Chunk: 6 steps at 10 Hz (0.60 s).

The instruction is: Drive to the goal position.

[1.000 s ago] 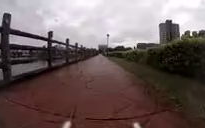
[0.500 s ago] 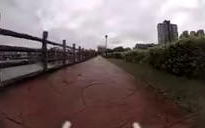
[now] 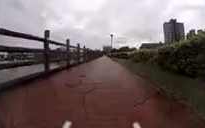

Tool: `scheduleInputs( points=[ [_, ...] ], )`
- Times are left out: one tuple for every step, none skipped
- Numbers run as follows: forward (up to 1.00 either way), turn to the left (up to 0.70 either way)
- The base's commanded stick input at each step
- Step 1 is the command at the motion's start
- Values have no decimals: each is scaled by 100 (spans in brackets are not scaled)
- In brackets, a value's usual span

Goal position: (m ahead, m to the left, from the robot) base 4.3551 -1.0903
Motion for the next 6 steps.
scheduleInputs(
  points=[
    [50, 0],
    [50, 0],
    [50, 0],
    [50, 0],
    [50, 0],
    [50, 0]
  ],
)
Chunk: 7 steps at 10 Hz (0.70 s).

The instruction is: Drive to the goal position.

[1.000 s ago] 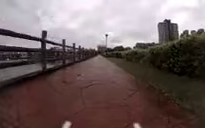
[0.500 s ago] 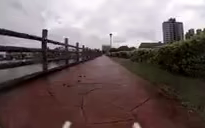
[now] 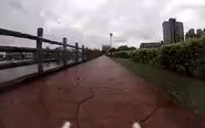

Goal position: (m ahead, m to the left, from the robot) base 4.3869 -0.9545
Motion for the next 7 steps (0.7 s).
scheduleInputs(
  points=[
    [50, 0],
    [50, 0],
    [50, 0],
    [50, 0],
    [50, 0],
    [50, 0],
    [50, 0]
  ],
)
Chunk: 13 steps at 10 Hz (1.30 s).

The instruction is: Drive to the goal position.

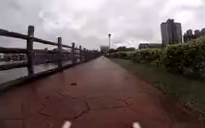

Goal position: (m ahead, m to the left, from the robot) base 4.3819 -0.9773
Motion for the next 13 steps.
scheduleInputs(
  points=[
    [50, 1],
    [50, 32],
    [50, 50],
    [50, 50],
    [50, 50],
    [50, 16],
    [50, 0],
    [50, 0],
    [50, 0],
    [50, 0],
    [50, 0],
    [50, 0],
    [50, 0]
  ],
)
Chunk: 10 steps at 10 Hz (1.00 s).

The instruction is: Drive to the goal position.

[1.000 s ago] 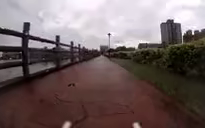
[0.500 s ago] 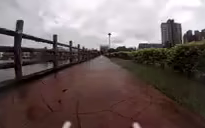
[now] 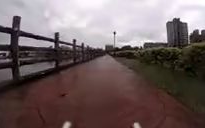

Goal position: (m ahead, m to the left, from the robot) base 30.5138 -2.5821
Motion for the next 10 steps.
scheduleInputs(
  points=[
    [50, 0],
    [50, 0],
    [50, 0],
    [50, 0],
    [50, 0],
    [50, 0],
    [50, 0],
    [50, 0],
    [50, 0],
    [50, 0]
  ],
)
